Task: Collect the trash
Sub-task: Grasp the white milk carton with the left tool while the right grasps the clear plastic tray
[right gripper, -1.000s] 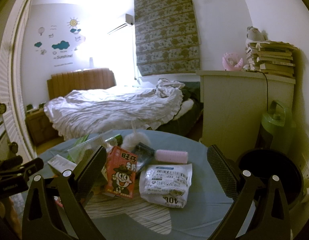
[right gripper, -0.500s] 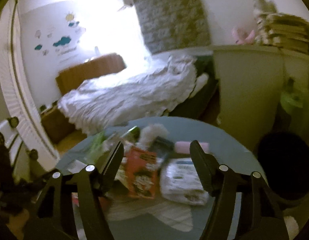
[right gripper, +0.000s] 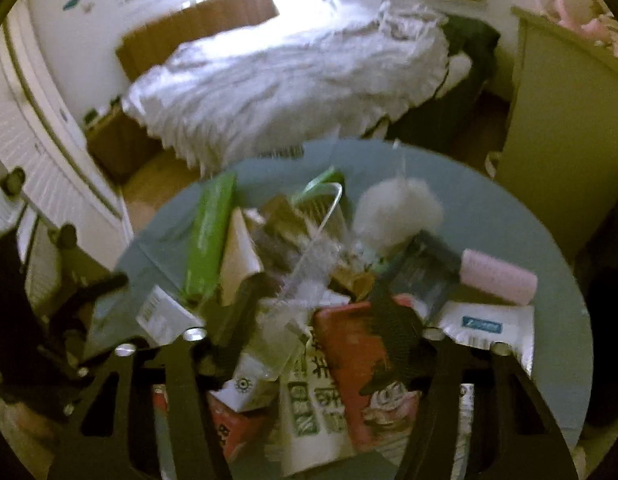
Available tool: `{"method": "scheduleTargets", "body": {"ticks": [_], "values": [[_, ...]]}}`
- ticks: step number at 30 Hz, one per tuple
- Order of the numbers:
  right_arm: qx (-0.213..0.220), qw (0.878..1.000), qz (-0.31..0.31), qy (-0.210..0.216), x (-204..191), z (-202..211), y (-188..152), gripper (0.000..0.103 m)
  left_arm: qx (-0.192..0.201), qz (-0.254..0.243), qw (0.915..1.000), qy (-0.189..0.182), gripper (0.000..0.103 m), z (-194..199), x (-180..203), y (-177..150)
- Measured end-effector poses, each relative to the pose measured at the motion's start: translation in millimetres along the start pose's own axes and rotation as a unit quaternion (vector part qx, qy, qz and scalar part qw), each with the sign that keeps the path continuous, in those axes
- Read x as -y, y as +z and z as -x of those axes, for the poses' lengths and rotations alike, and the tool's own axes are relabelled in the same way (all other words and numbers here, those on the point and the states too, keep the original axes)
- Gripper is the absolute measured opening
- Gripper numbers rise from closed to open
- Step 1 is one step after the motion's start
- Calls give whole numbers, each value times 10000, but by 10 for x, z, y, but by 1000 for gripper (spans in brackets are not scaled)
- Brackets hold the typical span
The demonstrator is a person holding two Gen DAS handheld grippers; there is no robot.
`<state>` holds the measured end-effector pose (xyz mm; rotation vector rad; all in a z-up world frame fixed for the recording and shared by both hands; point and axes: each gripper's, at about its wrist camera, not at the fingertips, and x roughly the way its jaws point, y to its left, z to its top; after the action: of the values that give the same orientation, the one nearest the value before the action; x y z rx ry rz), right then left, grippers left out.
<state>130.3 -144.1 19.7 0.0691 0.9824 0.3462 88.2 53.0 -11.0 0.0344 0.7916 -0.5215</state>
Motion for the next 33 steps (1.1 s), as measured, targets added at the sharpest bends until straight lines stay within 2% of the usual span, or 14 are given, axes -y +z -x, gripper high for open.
{"method": "scheduleTargets", "body": {"ticks": [3,6,9,11,13,15,17,20,22,23,28,33], "values": [[-13,10000,-52,7,95,-39,-41,18,-170,-730,9969,-230,98,-62,51,69],[49,9989,-358,292,237,-17,-43,9,-337,-1093,9924,-452,98,-170,55,114],[221,9974,-500,465,324,122,-94,4,-561,-1474,9862,-496,98,-308,116,126],[362,9962,-558,568,364,221,-137,4,-589,-1568,9836,-663,98,-329,163,127],[501,9948,-609,651,394,334,-193,4,-784,-1666,9798,-776,93,-355,222,82],[600,9942,-633,621,424,454,-268,4,-979,-1810,9764,-653,91,-390,301,16],[632,9943,-627,581,441,521,-324,4,-974,-1684,9777,-789,89,-333,349,-44],[648,9936,-705,601,498,594,-409,4,-937,-1573,9796,-830,78,-251,413,-141],[602,9931,-774,639,535,584,-443,4,-899,-1463,9817,-823,65,-195,463,-178],[561,9928,-821,674,559,579,-471,4,-883,-1408,9830,-785,62,-171,484,-175],[412,9930,-842,721,567,537,-556,4,-931,-1292,9829,-924,60,-193,646,-128],[397,9950,-695,605,591,503,-643,4,-935,-1283,9839,-818,61,-322,842,-105]]}}
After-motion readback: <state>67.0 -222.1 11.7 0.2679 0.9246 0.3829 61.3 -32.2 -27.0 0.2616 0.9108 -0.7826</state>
